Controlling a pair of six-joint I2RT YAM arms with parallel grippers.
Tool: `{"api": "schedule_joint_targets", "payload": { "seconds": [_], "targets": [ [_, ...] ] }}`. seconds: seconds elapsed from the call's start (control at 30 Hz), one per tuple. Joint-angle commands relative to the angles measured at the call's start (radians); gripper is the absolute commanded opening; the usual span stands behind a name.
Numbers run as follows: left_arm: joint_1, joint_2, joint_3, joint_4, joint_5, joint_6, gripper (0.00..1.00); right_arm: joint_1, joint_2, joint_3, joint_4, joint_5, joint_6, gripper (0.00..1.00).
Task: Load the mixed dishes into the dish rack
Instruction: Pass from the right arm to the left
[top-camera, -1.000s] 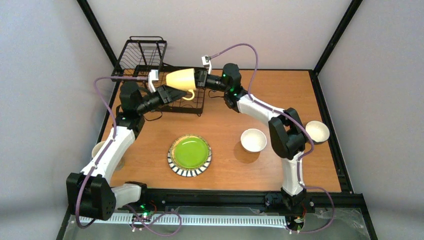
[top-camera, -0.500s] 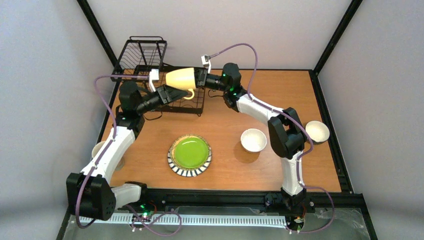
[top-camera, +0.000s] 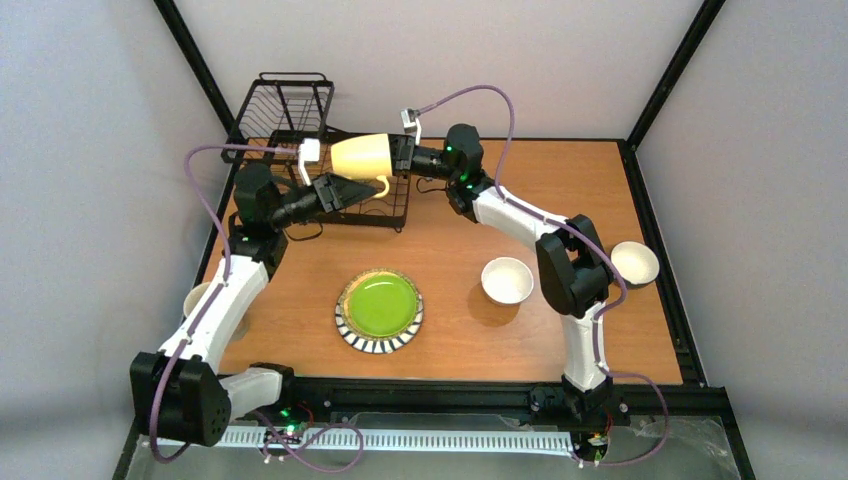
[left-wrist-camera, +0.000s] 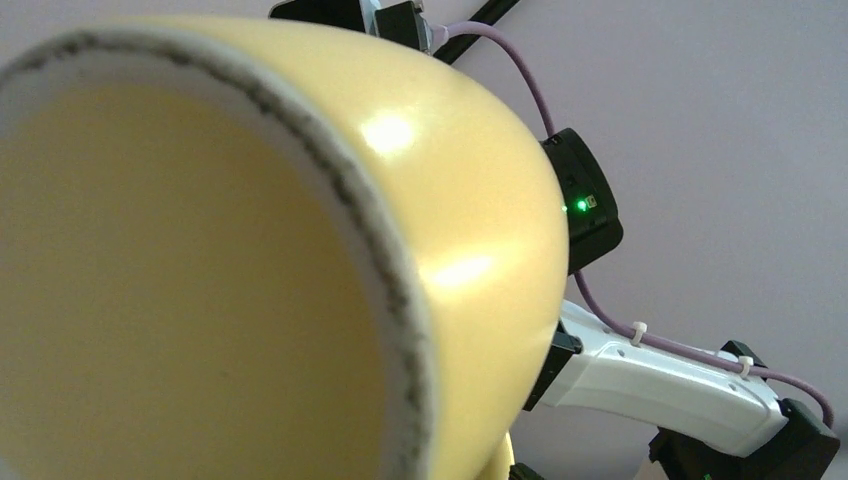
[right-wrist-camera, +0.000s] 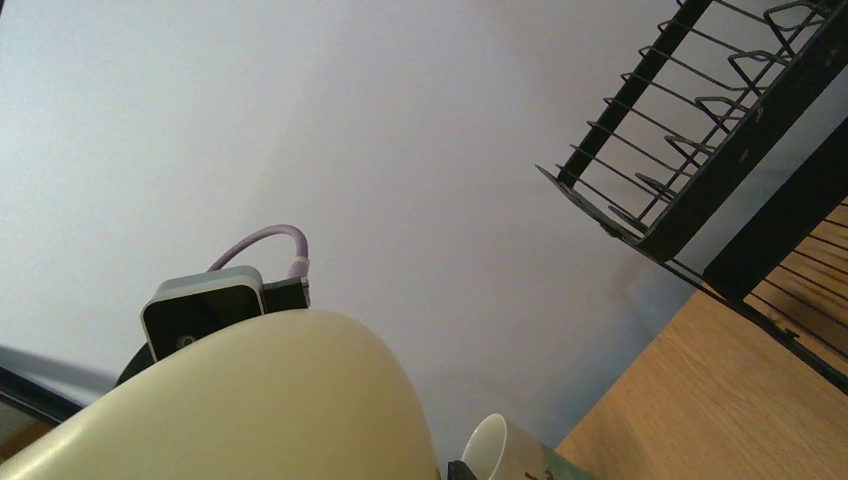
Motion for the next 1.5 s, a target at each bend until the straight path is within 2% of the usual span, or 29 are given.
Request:
{"api": "schedule_joint_targets", "payload": {
  "seconds": [0.0,0.3,0.47,0.6,0.8,1.03,1.1,1.17,1.47],
  "targets": [
    [-0.009,-0.016,0.059,0.062,-0.002,0.074,0.97,0.044,0.023,0.020,-0.029,-0.132,-0.007,0.02],
    [-0.009,-0.031,0.034,0.097,-0.010,0.056,0.93,0.046,0.013,-0.003,-0.051,-0.156,-0.035,0.02],
    [-0.009,-0.032,0.046,0.058,-0.011,0.080,0.90,0.047,-0.001,0.005,-0.134,-0.168,-0.129,0.02],
    [-0.009,-0.031,0.051,0.043,-0.030,0.082,0.81,0.047,0.002,0.034,-0.215,-0.183,-0.218,0.02],
    [-0.009,-0.024,0.060,0.029,-0.046,0.074,0.80,0.043,0.011,0.080,-0.302,-0.208,-0.321,0.02],
    [-0.009,-0.006,0.098,0.032,-0.059,0.032,0.82,0.041,0.035,0.123,-0.378,-0.242,-0.421,0.02],
    [-0.009,-0.002,0.097,0.054,-0.062,0.012,0.87,0.041,0.042,0.129,-0.373,-0.253,-0.425,0.02],
    [-0.009,0.000,0.094,0.078,-0.068,-0.004,0.99,0.041,0.049,0.131,-0.358,-0.265,-0.420,0.02],
    [-0.009,0.039,0.086,0.243,-0.020,-0.060,1.00,0.041,0.093,0.111,-0.143,-0.335,-0.268,0.02]
  ]
}}
